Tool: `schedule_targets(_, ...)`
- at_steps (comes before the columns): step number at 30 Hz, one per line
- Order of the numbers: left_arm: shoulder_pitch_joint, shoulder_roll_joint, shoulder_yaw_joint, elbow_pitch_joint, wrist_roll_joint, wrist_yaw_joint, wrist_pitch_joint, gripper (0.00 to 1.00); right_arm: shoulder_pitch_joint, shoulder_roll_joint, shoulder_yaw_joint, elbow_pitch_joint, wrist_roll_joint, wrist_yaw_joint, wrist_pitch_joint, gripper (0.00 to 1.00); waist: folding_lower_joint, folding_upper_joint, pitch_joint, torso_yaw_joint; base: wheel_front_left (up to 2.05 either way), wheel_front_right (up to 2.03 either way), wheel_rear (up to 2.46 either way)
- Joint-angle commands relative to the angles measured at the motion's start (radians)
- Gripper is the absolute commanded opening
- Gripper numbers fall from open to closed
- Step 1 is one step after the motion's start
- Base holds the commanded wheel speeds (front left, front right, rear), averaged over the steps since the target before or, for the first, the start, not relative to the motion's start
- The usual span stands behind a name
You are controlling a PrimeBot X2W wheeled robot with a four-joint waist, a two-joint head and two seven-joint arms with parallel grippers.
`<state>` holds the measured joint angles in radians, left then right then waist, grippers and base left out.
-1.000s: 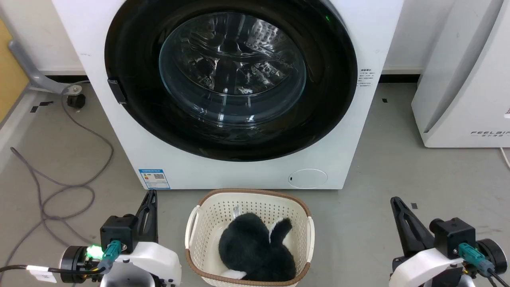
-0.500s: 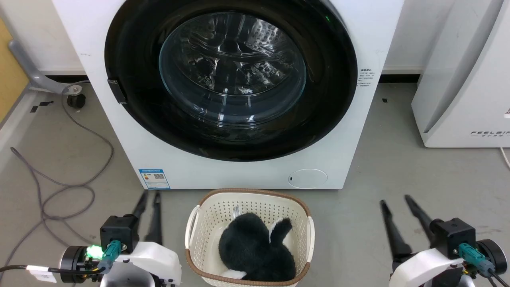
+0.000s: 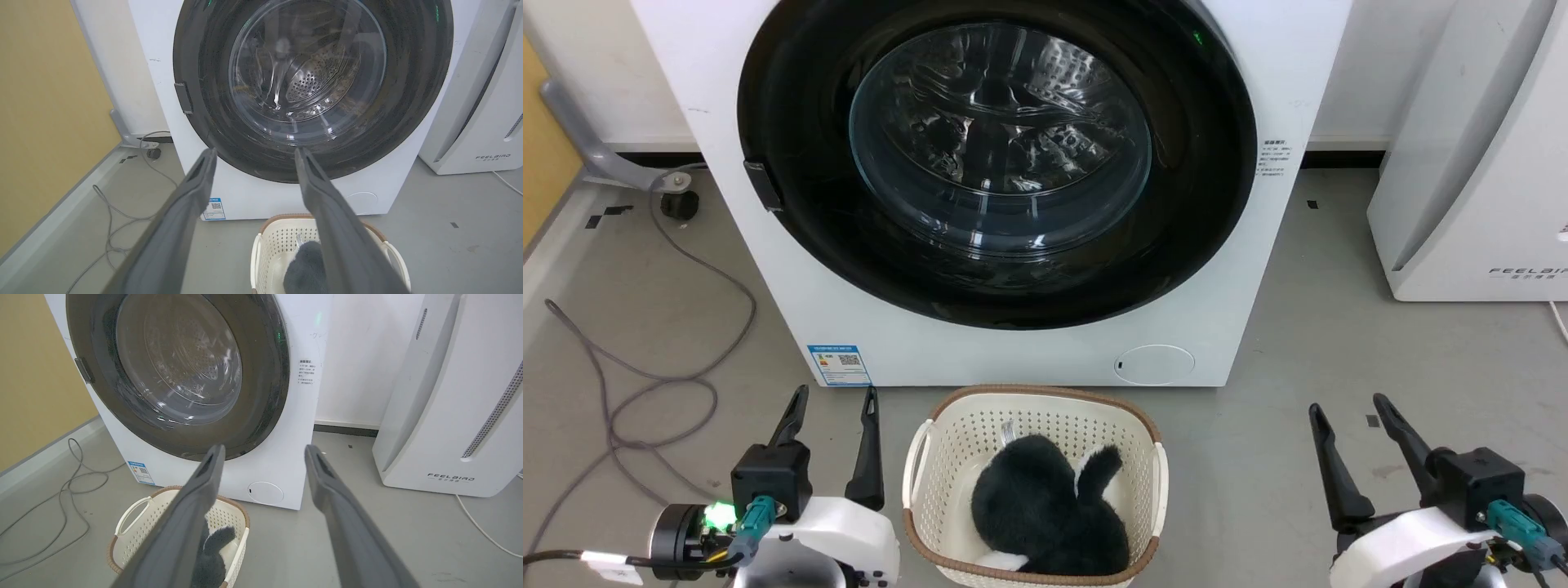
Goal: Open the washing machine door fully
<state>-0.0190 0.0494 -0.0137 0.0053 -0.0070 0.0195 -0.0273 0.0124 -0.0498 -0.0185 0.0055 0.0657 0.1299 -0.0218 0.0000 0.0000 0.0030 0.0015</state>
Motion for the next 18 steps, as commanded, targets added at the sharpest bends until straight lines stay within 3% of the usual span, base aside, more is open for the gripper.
schedule_targets(1, -0.001, 0.0, -0.001, 0.001, -0.007, 0.01, -0.009, 1.0, -0.005, 0.0, -0.004, -0.001, 0.016, 0.0, -0.014, 1.0, 0.0, 0.0, 0.0, 0.0, 0.0, 0.0, 0.0)
schedule_targets(2, -0.001, 0.0, -0.002, 0.001, -0.007, 0.011, -0.011, 1.0, -0.005, 0.0, -0.005, -0.001, 0.024, 0.0, -0.016, 1.0, 0.0, 0.0, 0.0, 0.0, 0.0, 0.0, 0.0)
schedule_targets(3, -0.001, 0.0, -0.003, 0.001, -0.008, 0.013, -0.013, 1.0, -0.006, 0.0, -0.007, -0.001, 0.033, 0.0, -0.018, 0.46, 0.0, 0.0, 0.001, 0.0, 0.0, 0.0, 0.0)
schedule_targets(4, -0.001, 0.0, -0.004, 0.001, -0.009, 0.015, -0.015, 1.0, -0.006, 0.0, -0.008, 0.0, 0.043, 0.0, -0.02, 0.0, 0.0, 0.0, 0.001, 0.001, 0.0, 0.0, 0.0)
schedule_targets(10, -0.002, 0.0, -0.01, 0.001, -0.013, 0.027, -0.027, 1.0, -0.009, 0.0, -0.003, 0.002, 0.121, 0.0, -0.033, 0.0, 0.0, 0.0, 0.002, 0.002, 0.0, 0.0, 0.0)
schedule_targets(18, -0.001, 0.0, -0.019, 0.002, -0.019, 0.042, -0.044, 1.0, -0.009, 0.0, 0.007, -0.007, 0.312, 0.0, -0.05, 0.0, 0.0, 0.0, 0.002, 0.004, 0.0, 0.0, 0.0)
